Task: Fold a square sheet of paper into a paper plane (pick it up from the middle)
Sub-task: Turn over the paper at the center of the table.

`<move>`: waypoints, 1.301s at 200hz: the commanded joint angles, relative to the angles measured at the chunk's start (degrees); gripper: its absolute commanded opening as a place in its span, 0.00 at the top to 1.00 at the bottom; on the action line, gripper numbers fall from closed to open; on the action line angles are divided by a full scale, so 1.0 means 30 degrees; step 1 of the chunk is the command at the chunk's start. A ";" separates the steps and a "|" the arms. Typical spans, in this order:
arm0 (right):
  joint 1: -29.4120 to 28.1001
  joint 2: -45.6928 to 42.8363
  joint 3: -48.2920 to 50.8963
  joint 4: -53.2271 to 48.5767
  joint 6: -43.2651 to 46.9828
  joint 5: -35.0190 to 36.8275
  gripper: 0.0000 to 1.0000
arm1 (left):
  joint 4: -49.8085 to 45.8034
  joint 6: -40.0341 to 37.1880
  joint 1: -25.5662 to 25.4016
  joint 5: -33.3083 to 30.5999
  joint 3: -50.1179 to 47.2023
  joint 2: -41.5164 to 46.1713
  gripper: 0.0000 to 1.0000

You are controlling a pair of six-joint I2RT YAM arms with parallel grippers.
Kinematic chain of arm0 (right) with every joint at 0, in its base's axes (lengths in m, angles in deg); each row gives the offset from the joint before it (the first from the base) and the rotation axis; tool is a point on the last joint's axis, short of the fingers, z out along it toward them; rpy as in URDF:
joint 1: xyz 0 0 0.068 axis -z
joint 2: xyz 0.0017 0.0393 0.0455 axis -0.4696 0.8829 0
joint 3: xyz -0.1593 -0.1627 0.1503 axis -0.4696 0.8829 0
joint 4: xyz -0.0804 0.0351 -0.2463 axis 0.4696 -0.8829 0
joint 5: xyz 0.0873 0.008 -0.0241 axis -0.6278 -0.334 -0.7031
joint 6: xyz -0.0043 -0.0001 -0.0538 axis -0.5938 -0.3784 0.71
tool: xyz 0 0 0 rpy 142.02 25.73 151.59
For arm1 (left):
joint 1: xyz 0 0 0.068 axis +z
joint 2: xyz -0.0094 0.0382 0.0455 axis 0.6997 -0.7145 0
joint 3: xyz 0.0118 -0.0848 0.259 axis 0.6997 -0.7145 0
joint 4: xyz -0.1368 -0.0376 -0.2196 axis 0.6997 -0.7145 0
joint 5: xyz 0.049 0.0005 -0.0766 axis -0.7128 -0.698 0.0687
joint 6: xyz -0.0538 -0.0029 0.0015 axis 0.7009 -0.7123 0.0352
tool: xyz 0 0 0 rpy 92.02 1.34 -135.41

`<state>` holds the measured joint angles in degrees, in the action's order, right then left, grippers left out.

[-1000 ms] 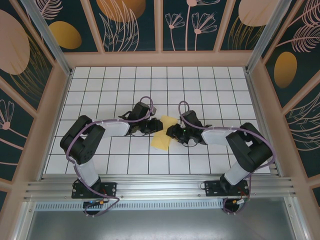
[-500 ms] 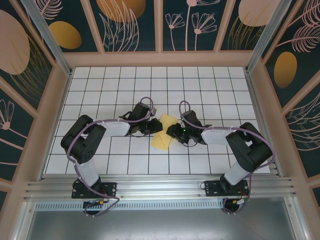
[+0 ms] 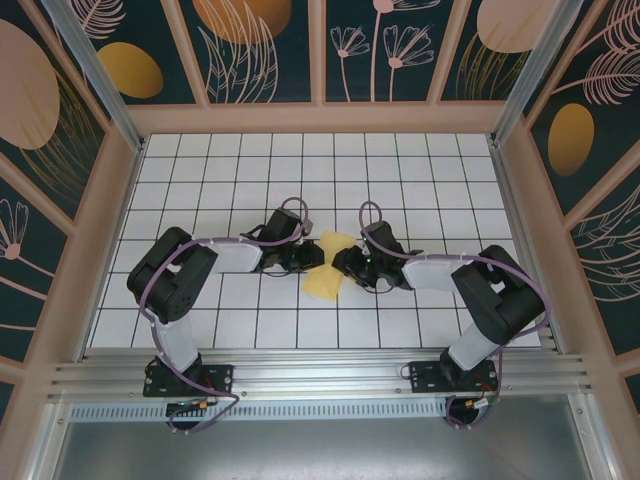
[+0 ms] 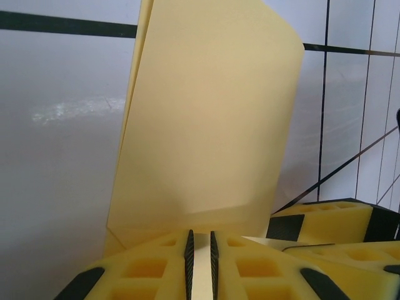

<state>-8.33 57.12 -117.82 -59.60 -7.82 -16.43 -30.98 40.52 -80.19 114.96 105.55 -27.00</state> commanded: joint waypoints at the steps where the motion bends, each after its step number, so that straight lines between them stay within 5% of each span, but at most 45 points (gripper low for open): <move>1: -0.0187 0.0444 0.0158 0.0967 -0.0364 -0.0444 0.53 | -0.0317 -0.0465 -0.0048 0.0073 0.0064 -0.0494 0.81; 128: -0.0177 0.0758 0.1994 0.5015 -0.0255 -0.1909 0.59 | -0.0363 -0.0352 -0.0027 -0.0347 0.0034 -0.0327 0.81; 192: -0.0212 0.0840 0.2845 0.7326 -0.0049 -0.1839 0.74 | -0.0322 -0.0094 -0.0048 -0.0494 -0.0172 0.0062 0.81; 260: -0.0185 -0.0244 0.2320 0.5822 0.0475 -0.1537 0.95 | -0.0355 0.0902 -0.0023 -0.0750 -0.0059 0.2421 0.75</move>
<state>-8.52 59.15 -109.89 -40.81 -7.89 -21.33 -31.00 41.86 -80.19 114.44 105.12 -24.80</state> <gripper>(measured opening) 0.068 0.230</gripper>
